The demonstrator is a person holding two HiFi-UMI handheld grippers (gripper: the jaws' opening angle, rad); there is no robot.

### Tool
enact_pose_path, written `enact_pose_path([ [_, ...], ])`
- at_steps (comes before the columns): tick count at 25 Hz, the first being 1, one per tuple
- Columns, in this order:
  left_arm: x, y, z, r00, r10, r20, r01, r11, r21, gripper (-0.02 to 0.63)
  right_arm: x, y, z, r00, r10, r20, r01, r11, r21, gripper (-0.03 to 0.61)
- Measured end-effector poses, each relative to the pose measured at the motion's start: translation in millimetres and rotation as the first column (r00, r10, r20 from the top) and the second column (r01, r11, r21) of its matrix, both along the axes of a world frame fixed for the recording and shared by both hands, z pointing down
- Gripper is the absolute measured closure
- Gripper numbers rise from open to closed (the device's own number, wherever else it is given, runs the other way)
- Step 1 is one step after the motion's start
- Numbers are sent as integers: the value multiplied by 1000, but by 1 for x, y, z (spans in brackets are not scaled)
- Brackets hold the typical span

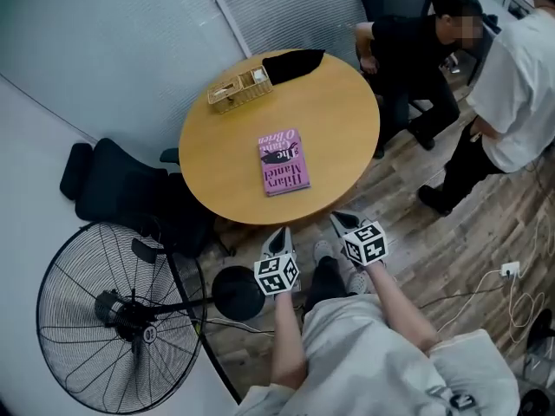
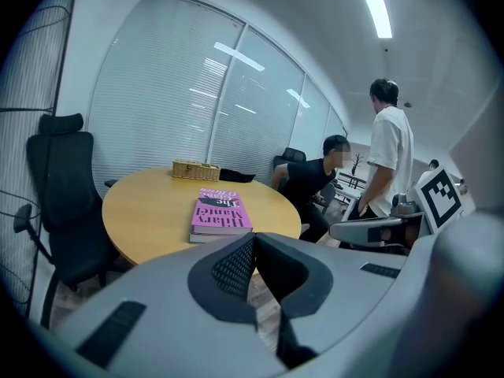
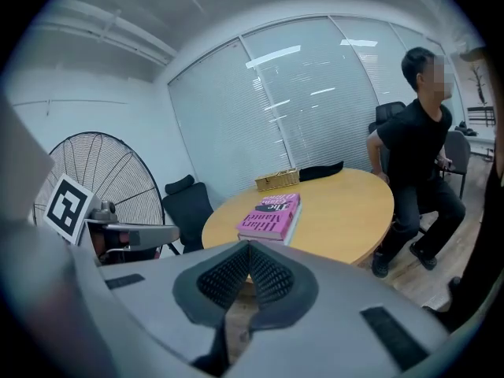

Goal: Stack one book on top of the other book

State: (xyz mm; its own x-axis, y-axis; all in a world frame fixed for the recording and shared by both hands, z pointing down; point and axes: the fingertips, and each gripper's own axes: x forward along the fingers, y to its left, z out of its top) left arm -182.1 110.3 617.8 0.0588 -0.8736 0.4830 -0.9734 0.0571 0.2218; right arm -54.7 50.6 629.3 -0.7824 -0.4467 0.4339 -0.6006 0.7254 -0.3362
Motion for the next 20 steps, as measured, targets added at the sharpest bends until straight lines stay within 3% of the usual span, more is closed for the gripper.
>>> enact_pose_path([
  [20, 0, 8, -4, 1000, 12, -2, -12, 999, 30, 588, -6, 9, 1, 999, -36, -28, 36, 999, 18, 558],
])
